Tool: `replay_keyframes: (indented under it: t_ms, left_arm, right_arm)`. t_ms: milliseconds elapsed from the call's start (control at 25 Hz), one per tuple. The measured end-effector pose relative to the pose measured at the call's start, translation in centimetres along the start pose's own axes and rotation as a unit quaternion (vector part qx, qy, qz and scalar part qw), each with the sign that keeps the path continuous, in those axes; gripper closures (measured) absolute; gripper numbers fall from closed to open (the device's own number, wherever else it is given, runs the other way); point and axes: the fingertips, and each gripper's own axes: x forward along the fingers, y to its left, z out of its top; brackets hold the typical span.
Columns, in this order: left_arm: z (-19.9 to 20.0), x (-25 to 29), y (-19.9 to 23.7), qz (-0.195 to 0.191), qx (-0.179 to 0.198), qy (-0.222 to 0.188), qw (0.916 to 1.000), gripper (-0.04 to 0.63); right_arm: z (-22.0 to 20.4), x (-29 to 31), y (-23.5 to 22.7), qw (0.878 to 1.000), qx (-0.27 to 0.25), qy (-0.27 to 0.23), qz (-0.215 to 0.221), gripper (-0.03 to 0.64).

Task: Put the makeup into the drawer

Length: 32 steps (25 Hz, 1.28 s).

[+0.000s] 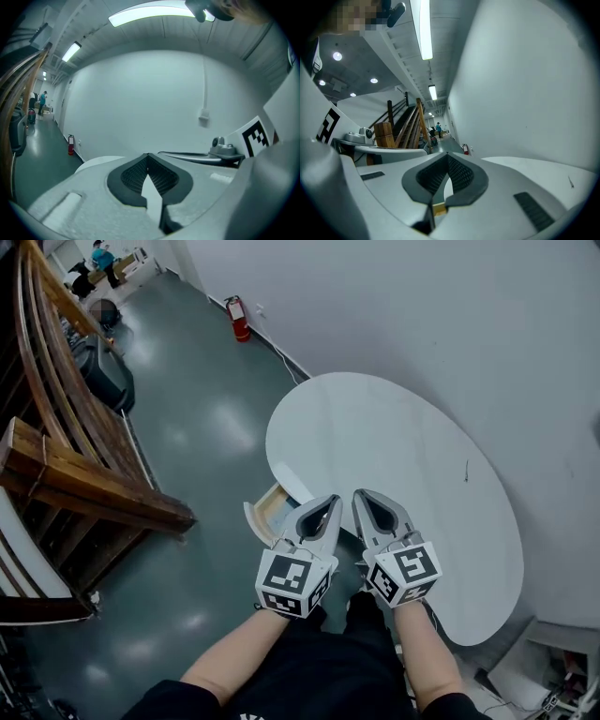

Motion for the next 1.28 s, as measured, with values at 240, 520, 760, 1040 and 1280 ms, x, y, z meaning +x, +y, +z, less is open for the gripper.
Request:
replay_keyframes:
  t_ms: [240, 520, 760, 1040, 1280]
  left_arm:
    - [3.3, 0.0, -3.0, -0.031, 0.023, -0.020, 0.9991, 0.586]
    - [5.0, 0.0, -5.5, -0.058, 0.031, -0.030, 0.9974, 0.586]
    - [5.7, -0.1, -7.0, -0.071, 0.037, -0.038, 0.9960, 0.586]
    - [5.7, -0.1, -7.6, -0.077, 0.039, -0.038, 0.9956, 0.586]
    - [5.8, 0.0, -7.3, -0.078, 0.039, -0.040, 0.9954, 0.586]
  right_arm:
    - [3.2, -2.4, -0.8, 0.999, -0.015, -0.024, -0.026, 0.602]
    - [5.7, -4.9, -1.3, 0.997, -0.028, -0.050, -0.050, 0.603]
    - [6.4, -6.4, -1.5, 0.996, -0.033, -0.058, -0.063, 0.603]
    - [6.5, -7.0, -1.4, 0.995, -0.035, -0.060, -0.067, 0.603]
    - [6.7, -6.8, -1.3, 0.995, -0.038, -0.064, -0.069, 0.603]
